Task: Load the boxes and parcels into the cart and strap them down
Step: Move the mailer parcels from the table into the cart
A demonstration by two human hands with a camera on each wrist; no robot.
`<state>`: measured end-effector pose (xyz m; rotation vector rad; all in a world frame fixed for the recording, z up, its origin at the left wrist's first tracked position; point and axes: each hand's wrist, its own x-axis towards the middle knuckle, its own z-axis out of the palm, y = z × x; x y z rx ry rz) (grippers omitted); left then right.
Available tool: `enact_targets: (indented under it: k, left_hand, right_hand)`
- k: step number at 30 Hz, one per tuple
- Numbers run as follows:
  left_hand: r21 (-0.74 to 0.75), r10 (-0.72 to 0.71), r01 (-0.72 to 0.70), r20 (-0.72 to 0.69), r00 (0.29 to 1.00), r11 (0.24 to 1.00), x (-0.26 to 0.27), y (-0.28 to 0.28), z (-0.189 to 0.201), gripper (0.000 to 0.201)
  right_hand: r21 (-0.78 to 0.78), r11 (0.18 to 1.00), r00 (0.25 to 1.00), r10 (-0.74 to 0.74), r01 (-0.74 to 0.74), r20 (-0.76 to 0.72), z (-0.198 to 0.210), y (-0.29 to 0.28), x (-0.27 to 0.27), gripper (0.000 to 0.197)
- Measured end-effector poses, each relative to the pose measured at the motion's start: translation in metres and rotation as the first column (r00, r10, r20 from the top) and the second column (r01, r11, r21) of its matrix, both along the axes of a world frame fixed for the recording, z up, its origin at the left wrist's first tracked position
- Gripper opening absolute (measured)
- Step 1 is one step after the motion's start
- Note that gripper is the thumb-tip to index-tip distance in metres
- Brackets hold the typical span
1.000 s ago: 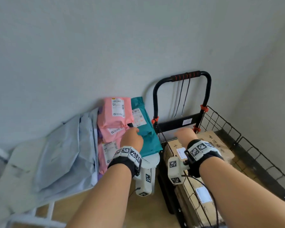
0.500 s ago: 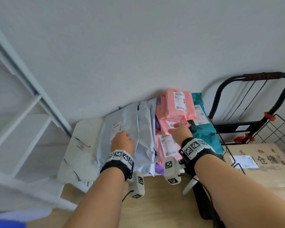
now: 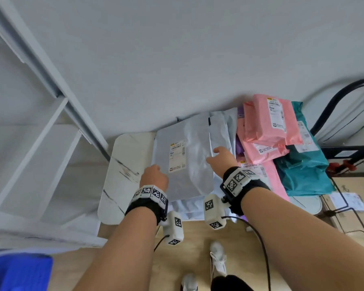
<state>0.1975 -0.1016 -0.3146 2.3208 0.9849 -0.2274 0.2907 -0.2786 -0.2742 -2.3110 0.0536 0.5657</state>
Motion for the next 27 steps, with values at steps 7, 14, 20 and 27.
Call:
enact_targets:
  k: [7,14,20,27]
  left_hand:
    - [-0.041,0.108,-0.117,-0.179,0.978,0.992,0.018,0.021,-0.046,0.048]
    - [-0.106,0.23,-0.262,-0.246,0.942,0.959,0.035,0.026,-0.074,0.046]
    - [-0.133,0.265,-0.302,-0.239,0.934,0.944,0.041,0.025,-0.083,0.042]
    - [-0.198,0.197,-0.257,-0.276,0.941,0.946,0.045,0.022,-0.084,0.045]
  right_hand:
    - [-0.039,0.999,1.0,0.006,-0.007,-0.022,-0.024,0.021,0.035,0.055]
    - [-0.082,0.997,1.0,-0.003,0.002,-0.012,-0.039,0.036,0.05,0.05]
    - [-0.089,0.995,0.999,0.039,-0.04,-0.023,-0.043,0.038,0.056,0.037]
    - [-0.056,0.985,0.983,0.159,-0.165,-0.092,-0.043,0.045,0.051,0.011]
